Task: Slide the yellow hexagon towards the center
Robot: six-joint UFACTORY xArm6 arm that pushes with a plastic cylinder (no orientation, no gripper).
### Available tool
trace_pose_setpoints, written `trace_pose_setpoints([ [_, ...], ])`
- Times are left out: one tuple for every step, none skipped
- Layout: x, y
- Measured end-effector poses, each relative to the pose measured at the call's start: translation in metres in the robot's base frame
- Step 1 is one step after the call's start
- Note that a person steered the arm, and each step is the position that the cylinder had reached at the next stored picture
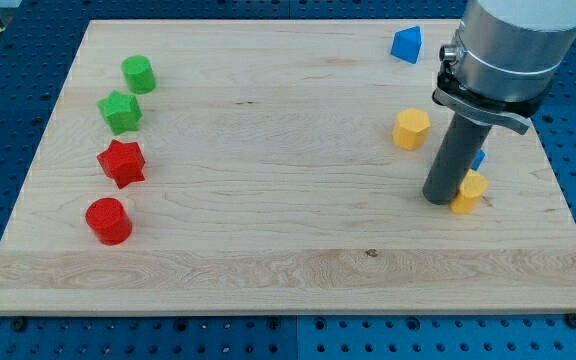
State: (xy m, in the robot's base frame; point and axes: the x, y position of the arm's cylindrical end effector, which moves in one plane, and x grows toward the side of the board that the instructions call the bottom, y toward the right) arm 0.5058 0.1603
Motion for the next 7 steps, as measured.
trace_pose_setpoints([
  [0.000, -0.009],
  [-0.008, -0.035],
  [-0.025, -0.059],
  [-0.043, -0.080],
  [-0.060, -0.078],
  [-0.079, -0.062],
  [-0.085, -0.056],
])
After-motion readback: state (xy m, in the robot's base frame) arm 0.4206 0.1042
